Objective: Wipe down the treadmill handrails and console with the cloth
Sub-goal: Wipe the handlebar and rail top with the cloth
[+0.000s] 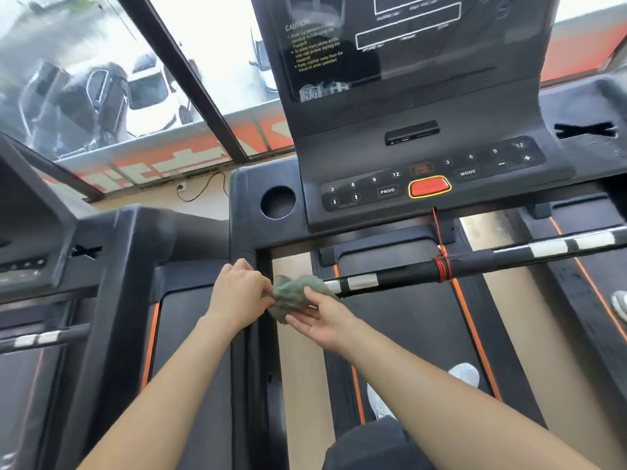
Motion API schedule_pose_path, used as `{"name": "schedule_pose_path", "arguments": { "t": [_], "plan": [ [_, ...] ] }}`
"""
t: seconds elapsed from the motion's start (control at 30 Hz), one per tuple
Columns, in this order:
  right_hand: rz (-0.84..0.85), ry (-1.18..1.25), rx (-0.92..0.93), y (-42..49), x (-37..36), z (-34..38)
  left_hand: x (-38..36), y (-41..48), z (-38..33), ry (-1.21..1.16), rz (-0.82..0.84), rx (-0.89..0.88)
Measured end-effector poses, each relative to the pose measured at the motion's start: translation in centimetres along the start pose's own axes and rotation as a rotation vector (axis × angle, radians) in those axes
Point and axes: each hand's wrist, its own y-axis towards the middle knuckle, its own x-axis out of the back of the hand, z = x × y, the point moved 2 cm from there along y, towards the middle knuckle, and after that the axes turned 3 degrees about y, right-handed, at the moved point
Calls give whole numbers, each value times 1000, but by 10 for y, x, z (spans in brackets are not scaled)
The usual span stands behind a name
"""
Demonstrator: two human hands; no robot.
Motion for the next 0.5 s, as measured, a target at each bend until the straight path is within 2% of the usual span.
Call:
{"name": "schedule_pose_path", "arguments": {
  "t": [0.1, 0.2, 0.5],
  "plan": [
    [-39, 5, 45, 0, 4, 1, 0, 2, -11, -33, 77, -40],
    [-119, 68, 134, -5, 20, 5, -1, 4, -30, -163, 144, -48],
    [-222, 180, 514, -46, 75, 70, 9, 47, -114, -600, -1, -31]
  ]
}}
